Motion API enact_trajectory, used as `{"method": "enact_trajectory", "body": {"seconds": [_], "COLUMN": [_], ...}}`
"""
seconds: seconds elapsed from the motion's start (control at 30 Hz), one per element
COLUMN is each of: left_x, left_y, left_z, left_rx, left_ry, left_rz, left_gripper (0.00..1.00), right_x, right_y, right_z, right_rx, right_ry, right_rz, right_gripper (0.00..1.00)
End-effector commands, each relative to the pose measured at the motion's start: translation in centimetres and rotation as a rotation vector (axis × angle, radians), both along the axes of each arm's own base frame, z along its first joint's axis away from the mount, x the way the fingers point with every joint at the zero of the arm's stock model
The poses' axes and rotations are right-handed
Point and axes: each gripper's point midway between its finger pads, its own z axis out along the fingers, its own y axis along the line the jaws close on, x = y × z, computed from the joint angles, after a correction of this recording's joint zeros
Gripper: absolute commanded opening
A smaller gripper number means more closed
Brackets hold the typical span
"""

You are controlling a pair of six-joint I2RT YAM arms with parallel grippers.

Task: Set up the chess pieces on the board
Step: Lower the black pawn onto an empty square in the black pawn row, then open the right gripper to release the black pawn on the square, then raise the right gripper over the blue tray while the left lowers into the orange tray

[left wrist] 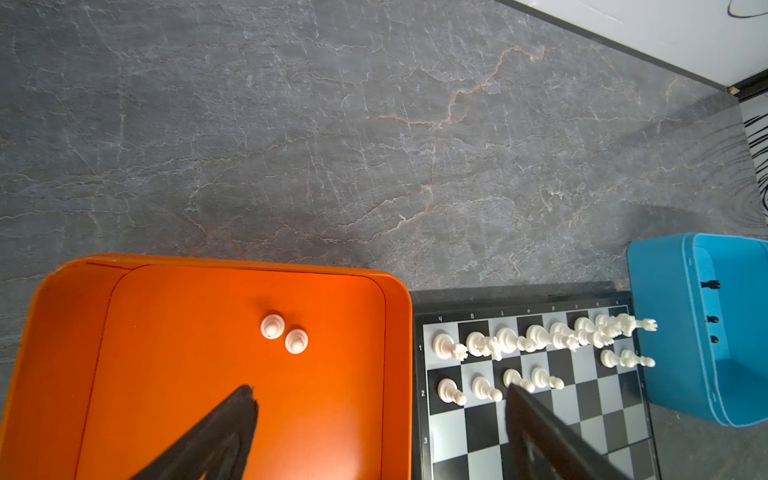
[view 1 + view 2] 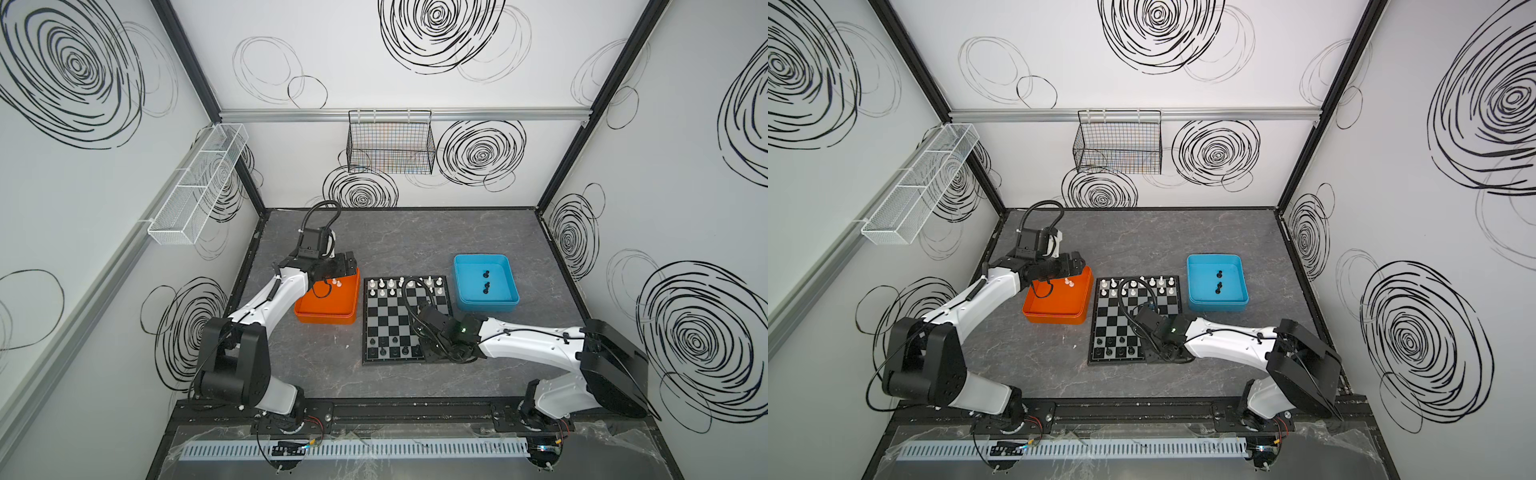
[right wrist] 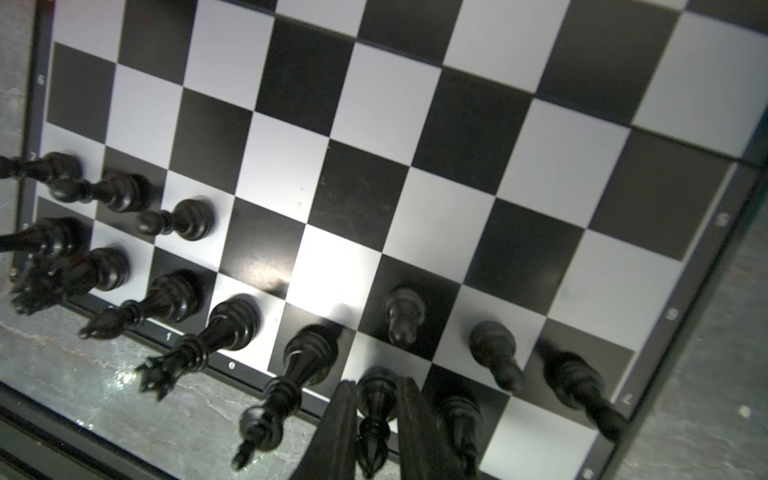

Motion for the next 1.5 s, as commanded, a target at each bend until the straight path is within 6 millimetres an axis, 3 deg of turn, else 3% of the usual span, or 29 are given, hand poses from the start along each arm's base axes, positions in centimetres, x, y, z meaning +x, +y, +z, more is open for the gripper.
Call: {"method": "enact_trajectory", "body": {"seconds": [0.0,0.37,0.73,0.8,0.87,1.03,1.27,1.47], "left_x": [0.2,0.2,0.2,0.2,0.2,0.2,0.3,0.2], "left_y": [-0.3,-0.4,0.0,0.5,1.2,2.8,4.5,5.5], "left_z": [-0.3,-0.2,-0.2,-0.3,-0.5,-1.4,-3.6,-5.3], "left_rx": [0.015,0.018,0.032,0.045,0.069,0.091,0.117,0.132], "left_ry": [-0.005,-0.01,-0.008,-0.004,0.003,0.042,0.13,0.196], "left_rz": [-0.014,-0.015,0.003,0.022,0.053,0.117,0.196,0.241], "left_gripper": [0.96,0.96,0.96,0.96,0.96,0.96,1.0,0.94], "right_x": [0.4,0.6,2.0,2.6,3.7,7.7,13.0,15.6], "right_y": [0.0,0.3,0.6,0.1,-0.9,-4.5,-8.7,-11.4], "right_z": [0.2,1.5,5.8,6.7,7.4,9.5,13.2,14.2], "right_rx": [0.003,0.019,0.044,0.043,0.031,0.01,-0.001,0.009], "right_ry": [-0.01,-0.024,-0.092,-0.11,-0.134,-0.205,-0.365,-0.396], "right_rz": [-0.01,-0.014,-0.037,-0.047,-0.065,-0.119,-0.201,-0.255], "right_gripper": [0.23,0.25,0.46,0.56,0.74,0.9,0.94,0.94]}}
